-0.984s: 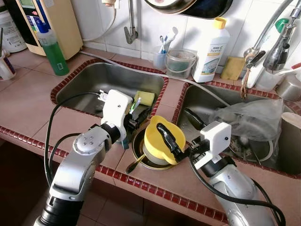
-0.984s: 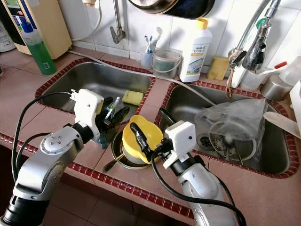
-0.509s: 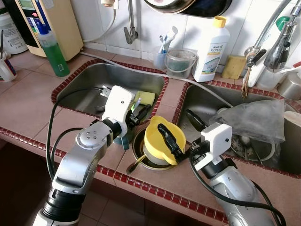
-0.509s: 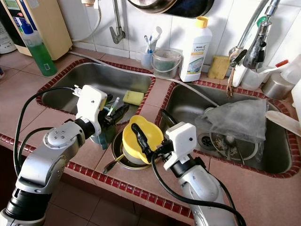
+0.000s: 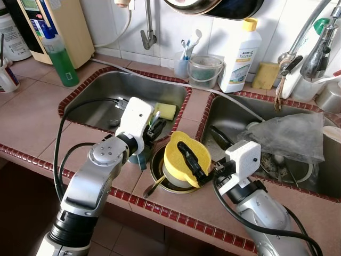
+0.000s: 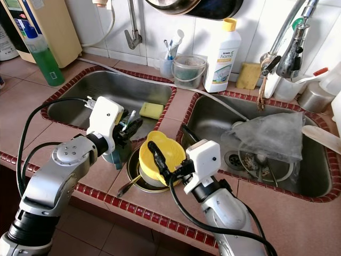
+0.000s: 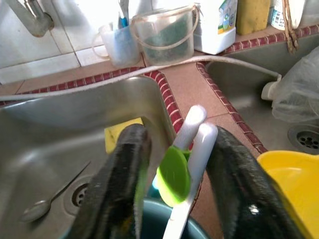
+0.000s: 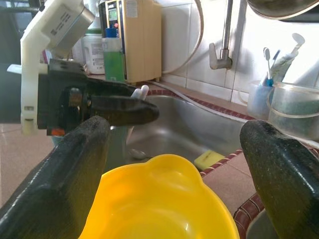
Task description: Kitchen organization
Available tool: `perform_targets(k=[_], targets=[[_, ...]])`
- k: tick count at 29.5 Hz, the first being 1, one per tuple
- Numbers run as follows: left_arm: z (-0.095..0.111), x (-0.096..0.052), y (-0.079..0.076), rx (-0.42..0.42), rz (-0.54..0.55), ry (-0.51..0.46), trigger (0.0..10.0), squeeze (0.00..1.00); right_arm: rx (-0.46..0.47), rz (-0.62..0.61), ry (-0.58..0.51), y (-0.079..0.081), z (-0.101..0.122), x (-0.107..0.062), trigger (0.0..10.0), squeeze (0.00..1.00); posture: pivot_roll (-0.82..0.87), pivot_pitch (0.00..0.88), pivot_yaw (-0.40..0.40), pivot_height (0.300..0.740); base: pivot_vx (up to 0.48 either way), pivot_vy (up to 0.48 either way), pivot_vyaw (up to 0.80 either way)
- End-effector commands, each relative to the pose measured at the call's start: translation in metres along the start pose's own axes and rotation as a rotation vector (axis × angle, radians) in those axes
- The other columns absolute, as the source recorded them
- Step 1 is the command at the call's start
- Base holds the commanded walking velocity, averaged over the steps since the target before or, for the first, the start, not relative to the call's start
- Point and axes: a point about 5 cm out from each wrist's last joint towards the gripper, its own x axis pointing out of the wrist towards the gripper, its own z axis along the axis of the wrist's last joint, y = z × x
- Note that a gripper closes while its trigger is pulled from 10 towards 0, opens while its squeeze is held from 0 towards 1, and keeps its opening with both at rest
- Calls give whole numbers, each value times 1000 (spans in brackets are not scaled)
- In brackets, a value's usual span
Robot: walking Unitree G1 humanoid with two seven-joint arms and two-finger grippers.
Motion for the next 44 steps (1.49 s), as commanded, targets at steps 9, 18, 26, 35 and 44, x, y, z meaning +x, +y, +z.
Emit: perform_targets(k=[9,18,26,35,44], targets=[[2,0,7,-6,15,11,0,0,-9,8,-13,2,5,-1,10000,0,-95,65,58,740,0,0,0],[5,0,9,-9,18,6,0,0,-11,7,-12,1,6,-1,10000,0,-91,69,55,740,0,0,0],[9,0,12,-12,25,-8,0,0,-11,7,-13,0,6,0,10000,0,-85,76,50,740,0,0,0],[17,-2,17,-17,33,-30,235,0,-10,9,-13,-2,6,2,10000,0,-75,79,43,740,0,0,0],[27,-4,28,-32,-62,-58,10000,0,-3,19,-12,-2,3,5,10000,0,-55,76,31,740,0,0,0]])
